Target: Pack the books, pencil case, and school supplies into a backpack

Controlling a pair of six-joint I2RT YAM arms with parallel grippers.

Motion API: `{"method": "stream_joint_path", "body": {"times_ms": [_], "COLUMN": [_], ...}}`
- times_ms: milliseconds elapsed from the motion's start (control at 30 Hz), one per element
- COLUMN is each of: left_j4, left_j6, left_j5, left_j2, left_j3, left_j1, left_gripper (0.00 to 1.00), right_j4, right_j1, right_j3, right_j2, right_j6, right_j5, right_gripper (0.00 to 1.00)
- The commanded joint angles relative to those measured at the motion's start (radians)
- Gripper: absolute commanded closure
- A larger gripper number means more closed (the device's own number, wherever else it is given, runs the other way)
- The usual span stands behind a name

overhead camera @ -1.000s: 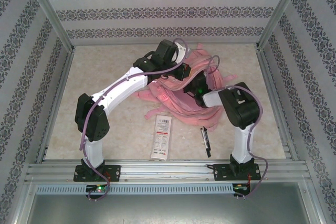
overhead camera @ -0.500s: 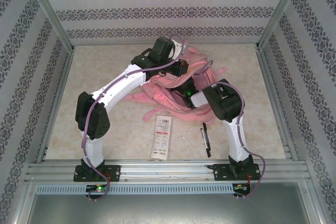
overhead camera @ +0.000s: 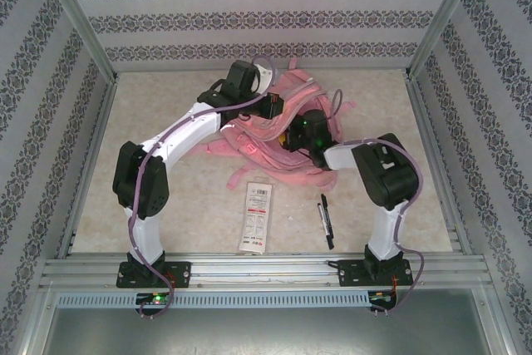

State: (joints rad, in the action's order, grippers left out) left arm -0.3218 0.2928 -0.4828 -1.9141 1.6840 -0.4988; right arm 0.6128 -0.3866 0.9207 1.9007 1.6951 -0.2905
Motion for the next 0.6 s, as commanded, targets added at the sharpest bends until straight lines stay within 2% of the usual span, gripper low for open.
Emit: {"method": "stream_joint_path", "body": {"times_ms": [0, 167, 367, 567], "left_j4": [0.059, 0.095, 0.174, 0.188], "left_j6": [-0.015, 0.021, 0.131, 0.153], "left_j5": [0.012, -0.024, -0.107, -0.131], "left_j2": [0.016, 0.036, 0.049, 0.071], "left_j3": [-0.013, -0.017, -0.007, 0.014], "left_j1": [0.029, 0.029, 0.029, 0.029], "left_gripper": [1.0, 1.0, 1.0, 1.0], "right_j4": [-0.152, -0.195, -0.146, -0.04], "right_j1": [0.037, 0.051, 0.015, 0.003], "right_j3": [-0.021, -0.021, 0.051, 0.109], "right_j2": [-0.112, -0.126, -0.005, 0.114], "right_j6": [-0.1, -0.164, -0.172, -0.174], "right_j5": [-0.063, -0.091, -0.086, -0.069], "right_gripper": [0.42, 0.57, 0.81, 0.9]}}
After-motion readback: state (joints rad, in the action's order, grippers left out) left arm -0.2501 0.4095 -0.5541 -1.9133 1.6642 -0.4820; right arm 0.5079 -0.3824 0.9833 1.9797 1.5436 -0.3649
